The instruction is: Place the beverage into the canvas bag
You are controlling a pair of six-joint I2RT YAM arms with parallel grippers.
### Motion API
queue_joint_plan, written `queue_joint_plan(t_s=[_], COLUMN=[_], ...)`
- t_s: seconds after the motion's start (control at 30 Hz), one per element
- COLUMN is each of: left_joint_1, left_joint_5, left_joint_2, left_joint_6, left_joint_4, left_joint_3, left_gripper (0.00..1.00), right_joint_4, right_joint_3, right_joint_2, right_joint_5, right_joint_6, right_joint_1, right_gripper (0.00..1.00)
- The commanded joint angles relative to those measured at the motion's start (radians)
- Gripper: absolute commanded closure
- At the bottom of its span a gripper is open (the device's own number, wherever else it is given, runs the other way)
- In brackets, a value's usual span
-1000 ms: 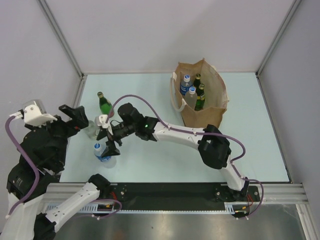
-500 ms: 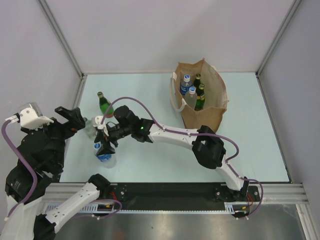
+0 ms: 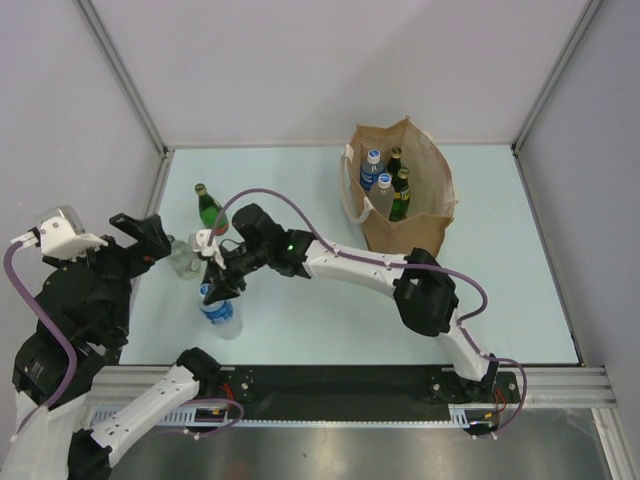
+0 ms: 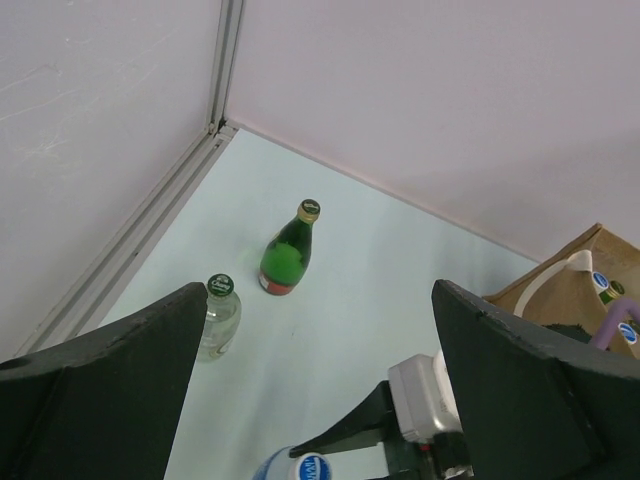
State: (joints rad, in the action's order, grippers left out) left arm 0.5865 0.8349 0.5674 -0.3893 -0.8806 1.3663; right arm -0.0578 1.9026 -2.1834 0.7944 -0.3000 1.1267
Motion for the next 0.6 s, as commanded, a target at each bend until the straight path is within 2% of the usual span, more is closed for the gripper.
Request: queue_joint_plan(t_s=[0.0,0.3,0.43,0.57], left_joint_1=[-0.005,-0.005,-0.005,-0.007], left_joint_5=[-0.031,-0.178,-0.252,-0.324], left_joint_2=[0.008,0.083,0.132,0.196], left_joint_6=[0.017,-0.023,-0.057,-0.103], left_joint_4=[0.095,0.238,0.296,0.360], left_joint_3=[-0.035,-0.134,-0.159,-0.170], left_gripper=[0.00,0.00,0.00,0.00], right_joint_4=[-0.163,-0.304,-0.310,-0.316], right_joint_3=[0.024,-0.062,-0.034,0.044], right_joint_2=[0.230,0.513,0.585,0.619], right_joint_5=[0.065,0.028,-0.001,0.005], right_joint_6=[-0.086,-0.111,-0.090,-0.002], right_joint_1=[-0.096,-0.269,-0.349,-0.458], right_gripper=[1.00,1.00,1.00,1.00])
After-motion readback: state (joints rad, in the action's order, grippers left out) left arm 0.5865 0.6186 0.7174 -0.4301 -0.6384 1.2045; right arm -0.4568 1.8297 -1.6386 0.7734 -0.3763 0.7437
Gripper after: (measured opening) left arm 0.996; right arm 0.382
